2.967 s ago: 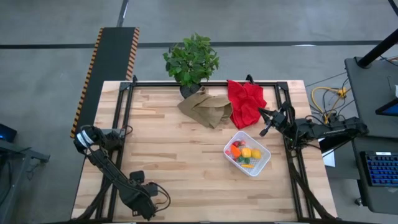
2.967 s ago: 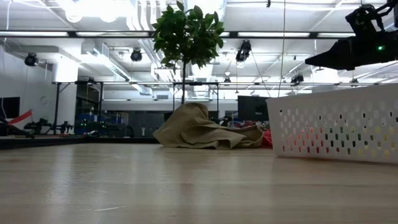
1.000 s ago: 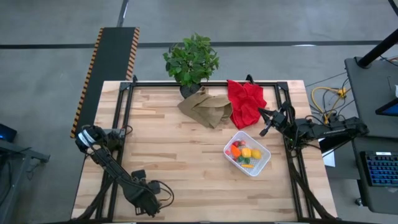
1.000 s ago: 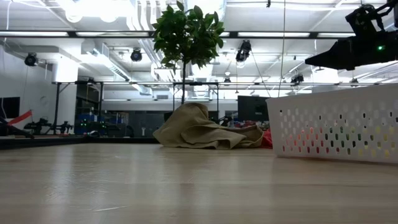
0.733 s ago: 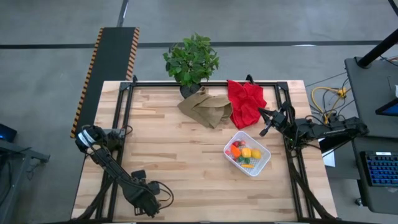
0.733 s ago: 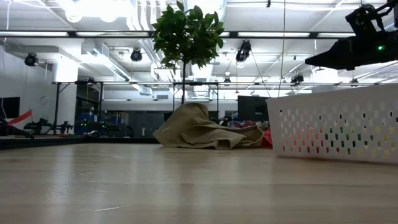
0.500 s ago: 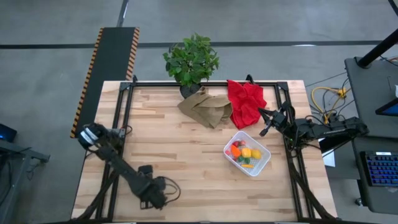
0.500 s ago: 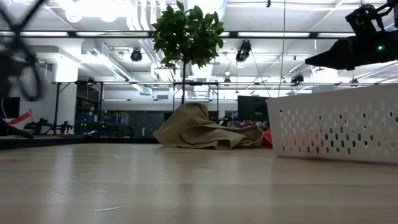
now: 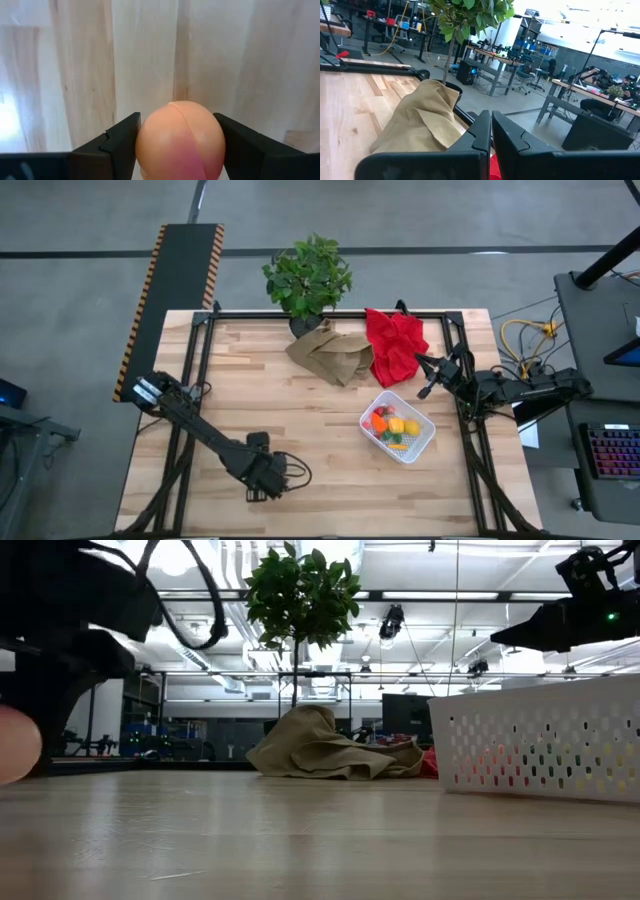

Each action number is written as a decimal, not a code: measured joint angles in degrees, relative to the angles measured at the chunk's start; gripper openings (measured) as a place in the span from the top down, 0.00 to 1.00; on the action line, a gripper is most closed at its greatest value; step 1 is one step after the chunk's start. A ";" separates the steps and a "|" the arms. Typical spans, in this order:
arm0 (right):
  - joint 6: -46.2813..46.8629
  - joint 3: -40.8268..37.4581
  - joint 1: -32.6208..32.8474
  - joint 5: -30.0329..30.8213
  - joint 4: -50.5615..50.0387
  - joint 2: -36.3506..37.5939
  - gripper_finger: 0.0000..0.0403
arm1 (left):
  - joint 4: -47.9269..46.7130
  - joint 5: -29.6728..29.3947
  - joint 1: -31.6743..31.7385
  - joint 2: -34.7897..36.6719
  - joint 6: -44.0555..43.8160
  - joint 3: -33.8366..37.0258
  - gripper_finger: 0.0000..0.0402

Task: Pick and placing Produce into tupperware
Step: Put the large pink peach into the white bin

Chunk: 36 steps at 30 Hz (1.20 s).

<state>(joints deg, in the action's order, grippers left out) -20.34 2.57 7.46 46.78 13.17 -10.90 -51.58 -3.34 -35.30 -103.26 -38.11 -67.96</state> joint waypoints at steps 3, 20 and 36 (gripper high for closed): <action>0.40 0.00 0.02 -0.02 0.00 -0.02 0.98 | 0.49 -1.33 -0.01 0.63 0.32 -0.04 0.47; -0.26 0.02 0.00 0.56 4.06 -0.02 0.98 | 39.05 -9.87 15.28 1.09 36.80 -0.26 0.47; -2.65 0.03 0.01 2.80 11.29 0.01 0.98 | 64.90 8.53 29.83 -2.28 52.31 -5.72 0.47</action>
<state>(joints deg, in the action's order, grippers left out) -22.99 2.60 7.47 49.58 24.45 -10.90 13.32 5.19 -5.47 -105.54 14.20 -73.69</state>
